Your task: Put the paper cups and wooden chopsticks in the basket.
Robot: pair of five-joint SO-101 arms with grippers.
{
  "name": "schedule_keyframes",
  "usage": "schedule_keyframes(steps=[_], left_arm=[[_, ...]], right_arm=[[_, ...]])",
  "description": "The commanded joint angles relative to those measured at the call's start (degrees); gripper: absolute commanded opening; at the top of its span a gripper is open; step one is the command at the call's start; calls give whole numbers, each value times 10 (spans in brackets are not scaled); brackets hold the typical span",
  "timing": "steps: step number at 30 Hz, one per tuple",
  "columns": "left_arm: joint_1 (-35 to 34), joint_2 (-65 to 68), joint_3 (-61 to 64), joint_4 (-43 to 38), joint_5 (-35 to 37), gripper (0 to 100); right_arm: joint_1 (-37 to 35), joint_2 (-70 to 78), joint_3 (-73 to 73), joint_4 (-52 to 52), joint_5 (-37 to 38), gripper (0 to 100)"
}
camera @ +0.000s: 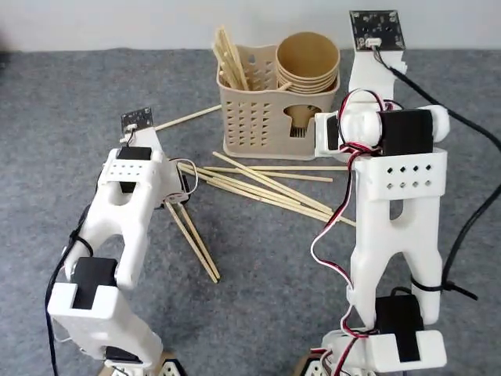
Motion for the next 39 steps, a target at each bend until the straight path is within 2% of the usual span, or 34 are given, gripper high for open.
schedule_keyframes(steps=[1, 5, 14, 17, 21, 24, 32, 39], left_arm=[[4, -3, -5, -6, 6, 216], [14, 22, -8, -3, 6, 233], [17, 106, -80, 74, 6, 226], [17, 134, -97, 79, 7, 167], [17, 160, -121, 80, 7, 9], [18, 163, -129, 81, 7, 13], [18, 81, -129, 84, 6, 12], [18, -65, -129, 142, 3, 12]], right_arm=[[4, -27, -31, 14, -4, 230], [4, -27, -31, 15, -4, 230], [5, -27, -31, 25, -4, 230], [5, -27, -31, 25, -4, 230], [5, -27, -31, 25, -4, 230], [5, -27, -31, 25, -4, 230], [5, -27, -31, 25, -4, 230], [5, -28, -31, 25, -4, 230]])
